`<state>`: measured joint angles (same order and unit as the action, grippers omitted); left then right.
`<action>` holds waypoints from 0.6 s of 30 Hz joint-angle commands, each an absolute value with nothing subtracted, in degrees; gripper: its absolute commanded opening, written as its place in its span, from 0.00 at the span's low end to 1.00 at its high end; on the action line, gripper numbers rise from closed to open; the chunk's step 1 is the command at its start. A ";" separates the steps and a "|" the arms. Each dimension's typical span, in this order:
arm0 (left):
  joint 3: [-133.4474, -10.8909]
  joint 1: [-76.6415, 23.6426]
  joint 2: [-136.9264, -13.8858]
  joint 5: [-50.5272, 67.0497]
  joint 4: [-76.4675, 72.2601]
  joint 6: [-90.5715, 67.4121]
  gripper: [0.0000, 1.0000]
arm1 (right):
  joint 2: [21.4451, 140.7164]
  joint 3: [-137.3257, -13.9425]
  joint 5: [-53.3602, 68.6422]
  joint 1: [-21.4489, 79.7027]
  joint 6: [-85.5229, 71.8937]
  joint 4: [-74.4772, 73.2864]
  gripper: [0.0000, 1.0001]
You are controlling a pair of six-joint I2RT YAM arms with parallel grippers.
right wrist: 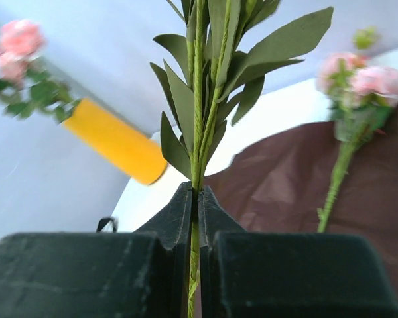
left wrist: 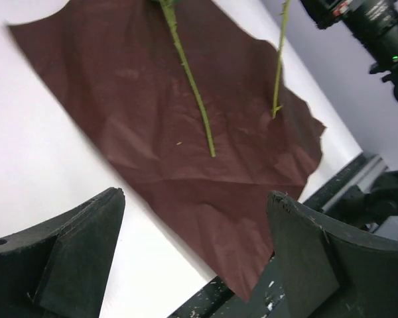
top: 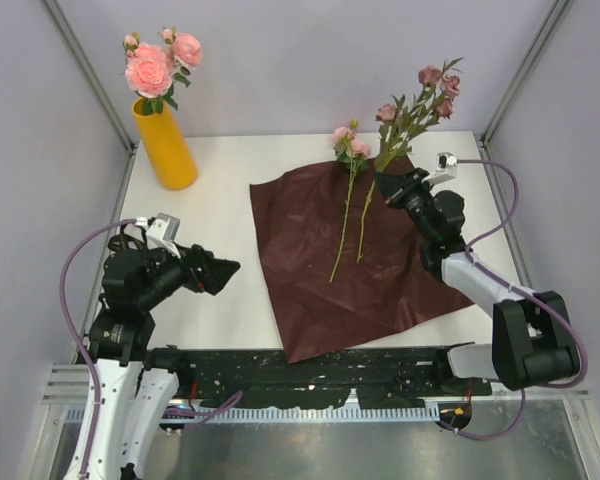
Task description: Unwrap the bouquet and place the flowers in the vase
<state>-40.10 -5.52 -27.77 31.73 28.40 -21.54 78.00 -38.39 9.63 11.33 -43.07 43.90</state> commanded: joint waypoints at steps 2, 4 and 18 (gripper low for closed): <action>-44.91 -5.80 -27.33 44.46 21.10 -24.43 0.90 | 66.65 -34.82 22.05 15.72 -33.58 48.60 0.05; -45.88 -5.89 -28.21 46.31 20.66 -24.70 0.89 | 63.48 -34.02 23.20 18.35 -32.17 48.52 0.05; -45.44 -11.94 -33.22 51.42 3.08 -36.47 0.76 | 61.96 -38.84 26.11 45.77 -26.81 47.36 0.06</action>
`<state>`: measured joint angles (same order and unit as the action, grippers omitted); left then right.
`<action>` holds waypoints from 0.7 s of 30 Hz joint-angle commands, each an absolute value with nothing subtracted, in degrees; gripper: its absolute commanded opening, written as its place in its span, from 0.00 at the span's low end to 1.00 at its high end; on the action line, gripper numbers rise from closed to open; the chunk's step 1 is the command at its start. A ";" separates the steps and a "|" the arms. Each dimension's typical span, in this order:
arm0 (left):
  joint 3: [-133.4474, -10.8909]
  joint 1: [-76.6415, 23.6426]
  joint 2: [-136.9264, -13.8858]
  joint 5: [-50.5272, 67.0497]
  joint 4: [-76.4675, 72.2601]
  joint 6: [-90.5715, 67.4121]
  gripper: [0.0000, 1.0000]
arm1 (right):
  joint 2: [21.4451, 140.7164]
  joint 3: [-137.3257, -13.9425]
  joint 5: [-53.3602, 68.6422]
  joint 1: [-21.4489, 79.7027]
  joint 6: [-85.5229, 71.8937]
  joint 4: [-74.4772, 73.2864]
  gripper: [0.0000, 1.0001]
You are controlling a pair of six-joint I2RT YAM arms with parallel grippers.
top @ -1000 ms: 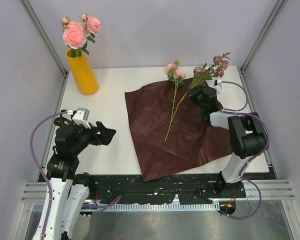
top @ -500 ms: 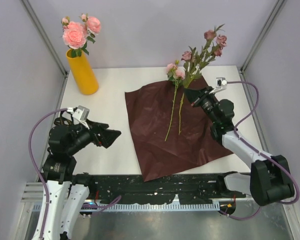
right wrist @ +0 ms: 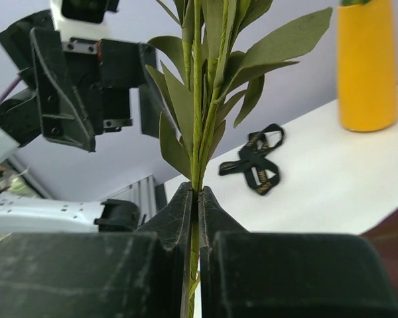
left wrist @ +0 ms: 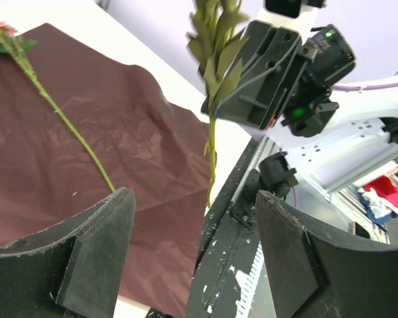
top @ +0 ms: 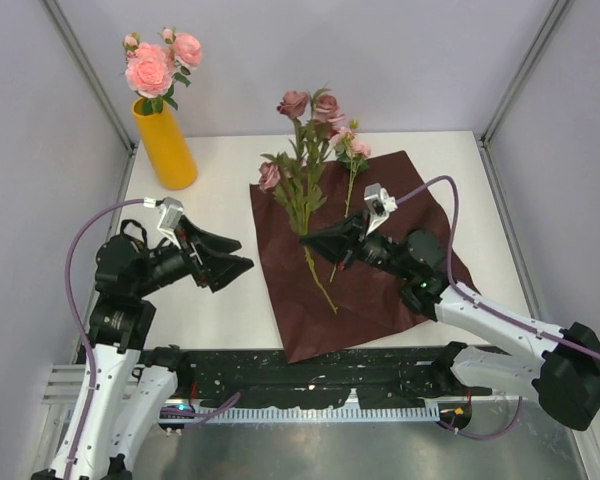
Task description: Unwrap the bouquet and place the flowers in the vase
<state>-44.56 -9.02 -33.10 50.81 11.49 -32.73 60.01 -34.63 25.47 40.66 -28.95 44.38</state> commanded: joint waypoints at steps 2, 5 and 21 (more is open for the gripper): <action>-45.09 -13.79 -33.57 50.02 2.29 -36.30 0.74 | 63.45 -39.46 25.84 48.59 -26.98 49.65 0.05; -44.21 -16.25 -34.63 49.22 0.36 -37.35 0.70 | 66.26 -41.30 25.67 51.93 -26.63 49.75 0.05; -38.94 -20.65 -37.09 47.20 -13.44 -42.62 0.44 | 69.78 -44.82 23.64 57.74 -24.43 49.04 0.05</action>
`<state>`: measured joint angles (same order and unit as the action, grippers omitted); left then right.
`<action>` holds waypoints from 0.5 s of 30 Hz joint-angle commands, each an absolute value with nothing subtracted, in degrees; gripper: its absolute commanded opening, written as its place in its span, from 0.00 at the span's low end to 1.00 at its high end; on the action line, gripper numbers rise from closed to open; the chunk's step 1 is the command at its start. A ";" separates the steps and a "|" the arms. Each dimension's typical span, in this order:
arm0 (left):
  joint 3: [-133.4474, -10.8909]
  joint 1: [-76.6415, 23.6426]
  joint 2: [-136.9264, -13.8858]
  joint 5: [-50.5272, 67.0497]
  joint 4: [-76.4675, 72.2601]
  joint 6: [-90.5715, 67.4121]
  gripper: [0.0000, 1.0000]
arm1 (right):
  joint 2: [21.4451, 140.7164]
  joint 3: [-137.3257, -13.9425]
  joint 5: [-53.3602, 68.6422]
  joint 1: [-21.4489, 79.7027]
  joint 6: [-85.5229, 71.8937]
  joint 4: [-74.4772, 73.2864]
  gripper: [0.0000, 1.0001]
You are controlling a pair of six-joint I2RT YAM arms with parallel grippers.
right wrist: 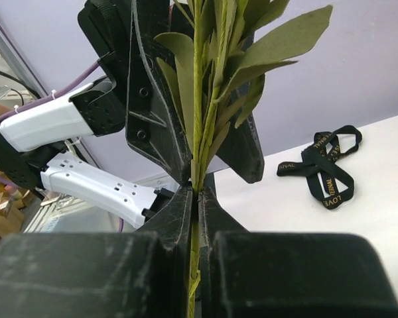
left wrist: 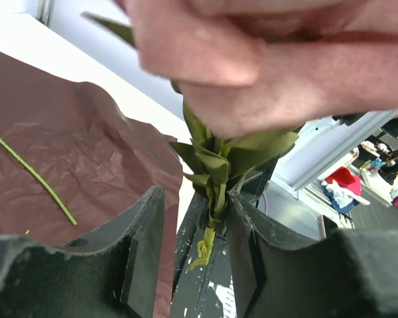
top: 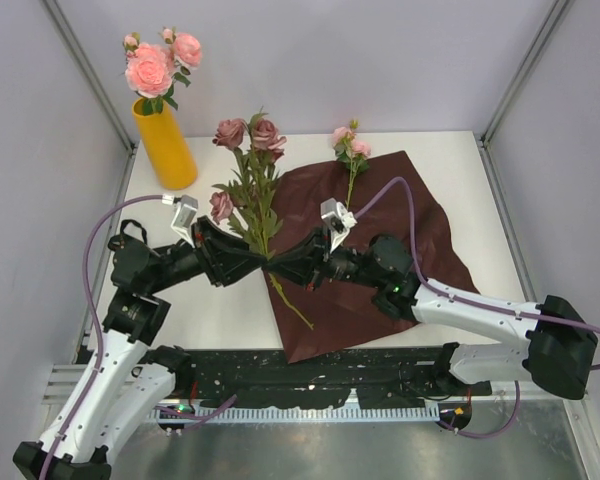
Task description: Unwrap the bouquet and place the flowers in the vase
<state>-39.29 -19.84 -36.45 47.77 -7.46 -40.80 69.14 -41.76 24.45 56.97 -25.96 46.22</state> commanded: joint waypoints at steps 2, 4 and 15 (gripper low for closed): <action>-39.02 -20.92 -37.27 47.20 -13.54 -42.89 0.40 | 70.40 -45.17 23.38 58.01 -24.52 49.04 0.05; -38.94 -21.00 -37.27 47.46 -13.45 -43.07 0.35 | 70.84 -45.09 23.38 58.36 -24.43 49.13 0.06; -38.58 -21.00 -37.00 46.93 -14.59 -43.94 0.12 | 72.42 -45.26 23.20 59.24 -24.52 49.48 0.06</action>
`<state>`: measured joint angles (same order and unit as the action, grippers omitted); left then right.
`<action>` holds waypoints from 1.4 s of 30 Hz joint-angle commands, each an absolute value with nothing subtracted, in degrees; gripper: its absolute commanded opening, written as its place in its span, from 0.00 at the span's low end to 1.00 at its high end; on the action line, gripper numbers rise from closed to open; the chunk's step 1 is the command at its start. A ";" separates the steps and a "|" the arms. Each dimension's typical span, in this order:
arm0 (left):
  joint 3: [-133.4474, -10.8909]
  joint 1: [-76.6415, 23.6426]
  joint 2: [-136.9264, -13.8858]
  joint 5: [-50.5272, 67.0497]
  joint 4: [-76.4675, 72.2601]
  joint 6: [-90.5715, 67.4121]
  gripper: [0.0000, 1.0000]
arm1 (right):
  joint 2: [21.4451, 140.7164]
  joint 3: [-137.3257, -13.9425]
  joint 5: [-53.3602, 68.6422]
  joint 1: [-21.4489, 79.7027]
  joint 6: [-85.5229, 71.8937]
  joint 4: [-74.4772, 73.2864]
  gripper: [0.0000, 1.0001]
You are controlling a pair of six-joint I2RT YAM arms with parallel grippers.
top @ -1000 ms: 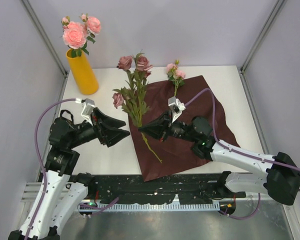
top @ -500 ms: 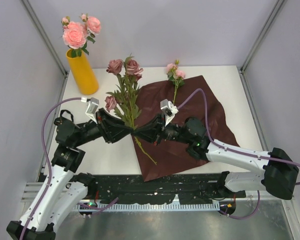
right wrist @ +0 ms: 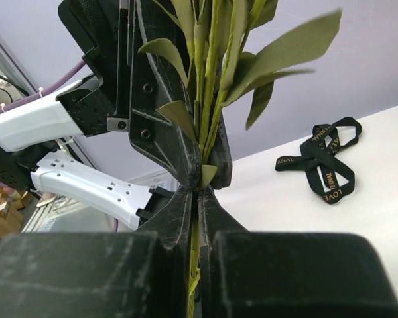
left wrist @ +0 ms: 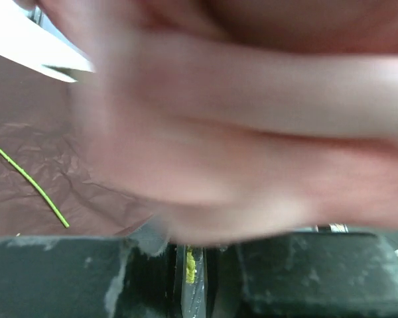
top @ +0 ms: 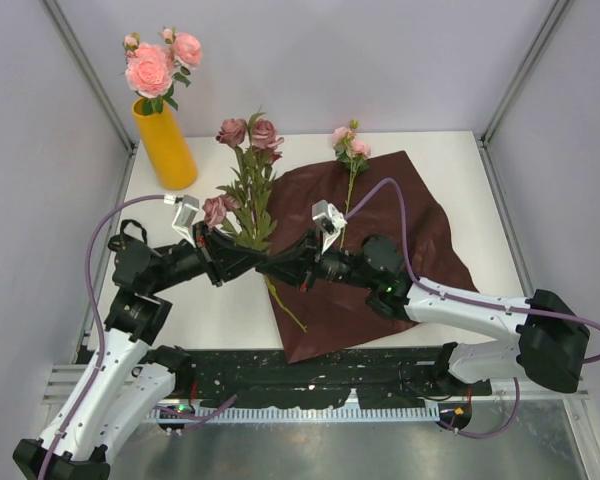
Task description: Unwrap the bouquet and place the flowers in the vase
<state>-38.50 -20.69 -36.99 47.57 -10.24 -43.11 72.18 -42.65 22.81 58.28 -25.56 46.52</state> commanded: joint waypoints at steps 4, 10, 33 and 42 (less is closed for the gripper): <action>-38.85 -20.92 -36.91 45.62 -14.85 -43.60 0.00 | 72.42 -44.83 22.59 59.24 -24.70 49.22 0.13; -44.11 -20.92 -37.09 34.40 -2.14 -27.63 0.00 | 68.91 -42.37 16.71 59.24 -24.00 46.41 0.92; -73.55 -15.30 -57.30 -34.36 -15.39 6.68 0.00 | 44.48 -36.12 0.36 58.98 -8.88 25.32 0.95; -73.65 -8.53 -61.08 -32.34 -24.23 6.16 0.00 | 38.50 -40.78 -2.37 58.54 -4.04 16.36 0.95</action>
<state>-72.01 -10.94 -58.52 -31.07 -15.27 5.67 41.36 -36.47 -0.60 58.72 -7.33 19.00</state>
